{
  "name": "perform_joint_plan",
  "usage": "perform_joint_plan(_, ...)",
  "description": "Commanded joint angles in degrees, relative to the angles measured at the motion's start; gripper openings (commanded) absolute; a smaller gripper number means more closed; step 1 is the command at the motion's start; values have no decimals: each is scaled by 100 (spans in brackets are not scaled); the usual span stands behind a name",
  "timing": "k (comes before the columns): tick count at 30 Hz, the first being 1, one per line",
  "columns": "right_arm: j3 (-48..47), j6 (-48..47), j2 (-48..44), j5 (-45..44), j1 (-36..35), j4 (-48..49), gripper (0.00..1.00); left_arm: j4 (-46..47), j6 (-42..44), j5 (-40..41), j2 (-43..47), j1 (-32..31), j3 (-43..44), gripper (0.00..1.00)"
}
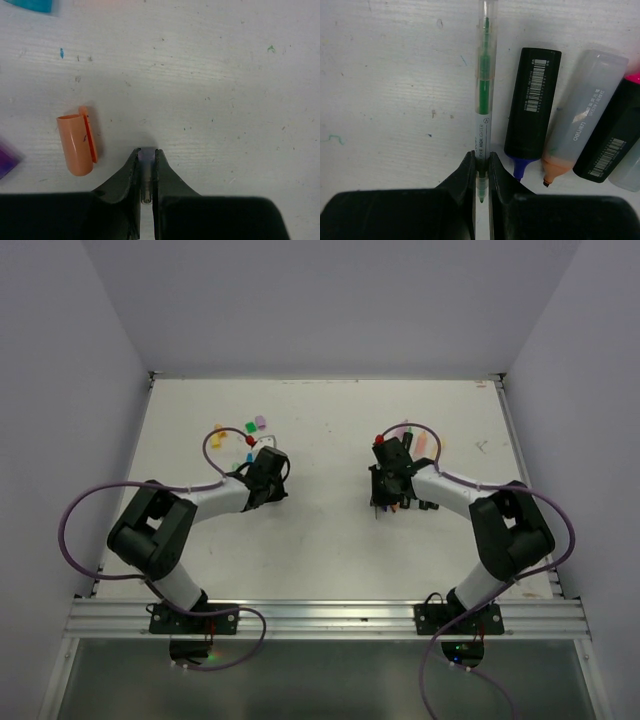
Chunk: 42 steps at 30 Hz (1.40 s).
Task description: Open the pen caps
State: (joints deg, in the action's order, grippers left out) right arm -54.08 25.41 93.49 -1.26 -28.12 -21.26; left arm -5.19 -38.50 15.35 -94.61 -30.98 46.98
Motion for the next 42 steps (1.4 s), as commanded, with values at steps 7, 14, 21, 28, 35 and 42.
perform_joint_plan(7,-278,-141,354,-516,-71,-142,8,-360,-175,196,-137,171,92,6)
perform_joint_plan(14,-199,-150,249,-630,-124,-89,23,-316,-237,222,-67,180,-40,29)
perform_joint_plan(21,-243,-220,134,-648,-141,-98,31,-289,-290,231,56,180,-110,31)
perform_joint_plan(28,-217,-282,-24,-577,-159,34,37,-430,-290,345,434,154,-101,36)
perform_joint_plan(35,-286,-370,-577,-568,-211,-71,58,-737,-237,336,1128,-39,196,46)
perform_joint_plan(42,-103,-168,-1481,-1094,-273,-598,99,-879,-272,47,1910,-329,347,68)
